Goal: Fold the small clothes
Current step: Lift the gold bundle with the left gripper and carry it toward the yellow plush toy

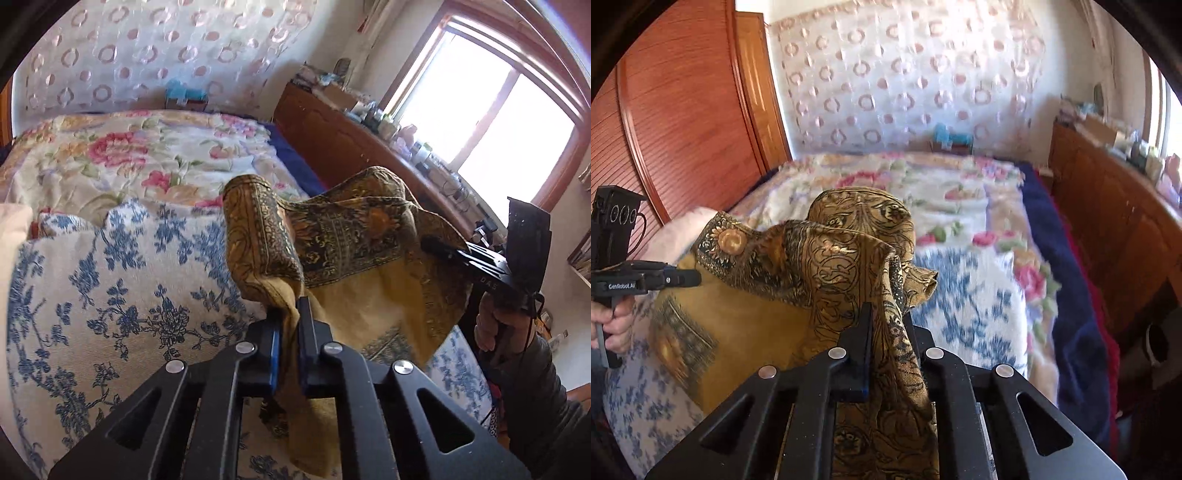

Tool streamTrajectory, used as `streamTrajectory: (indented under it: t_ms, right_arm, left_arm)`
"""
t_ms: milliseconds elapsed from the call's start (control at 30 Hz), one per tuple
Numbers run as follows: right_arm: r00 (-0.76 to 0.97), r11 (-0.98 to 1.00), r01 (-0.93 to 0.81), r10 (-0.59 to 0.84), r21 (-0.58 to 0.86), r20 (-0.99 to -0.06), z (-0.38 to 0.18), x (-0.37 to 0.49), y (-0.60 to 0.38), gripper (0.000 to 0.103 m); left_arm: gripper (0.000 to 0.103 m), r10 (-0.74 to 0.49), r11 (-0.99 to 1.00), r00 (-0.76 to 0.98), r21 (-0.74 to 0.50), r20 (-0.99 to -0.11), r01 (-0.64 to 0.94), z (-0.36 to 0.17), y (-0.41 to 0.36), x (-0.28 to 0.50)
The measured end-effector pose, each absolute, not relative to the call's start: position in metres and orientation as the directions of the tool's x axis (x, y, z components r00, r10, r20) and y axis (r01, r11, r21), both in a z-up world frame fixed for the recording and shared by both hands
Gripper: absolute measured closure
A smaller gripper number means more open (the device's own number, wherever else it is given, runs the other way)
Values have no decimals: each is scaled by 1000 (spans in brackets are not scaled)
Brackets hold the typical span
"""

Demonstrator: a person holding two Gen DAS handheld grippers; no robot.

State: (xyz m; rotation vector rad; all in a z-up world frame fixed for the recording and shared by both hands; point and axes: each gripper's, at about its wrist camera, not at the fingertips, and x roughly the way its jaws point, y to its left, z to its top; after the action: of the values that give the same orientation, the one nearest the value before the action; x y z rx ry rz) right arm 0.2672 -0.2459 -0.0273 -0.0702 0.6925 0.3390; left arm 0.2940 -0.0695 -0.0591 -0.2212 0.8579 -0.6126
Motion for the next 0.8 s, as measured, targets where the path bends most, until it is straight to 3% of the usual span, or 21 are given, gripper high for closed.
streamTrajectory:
  t_ms: [167,400,800]
  right_arm:
    - [759,929,-369,309,13,-574,5,255,-229,92]
    - [750,876,-481,397,-25,-529,30,262,-174,92]
    - [638,693,-708,542,-139,-548,29,334,-10,92]
  left_arm:
    - [95,-593,805,578,-414,-561,424,-25,-46,268]
    - [95,-512,855,703,-375,-494,359,2,15,233]
    - [95,-255,921,862,-381,-438,79,-14,152,179]
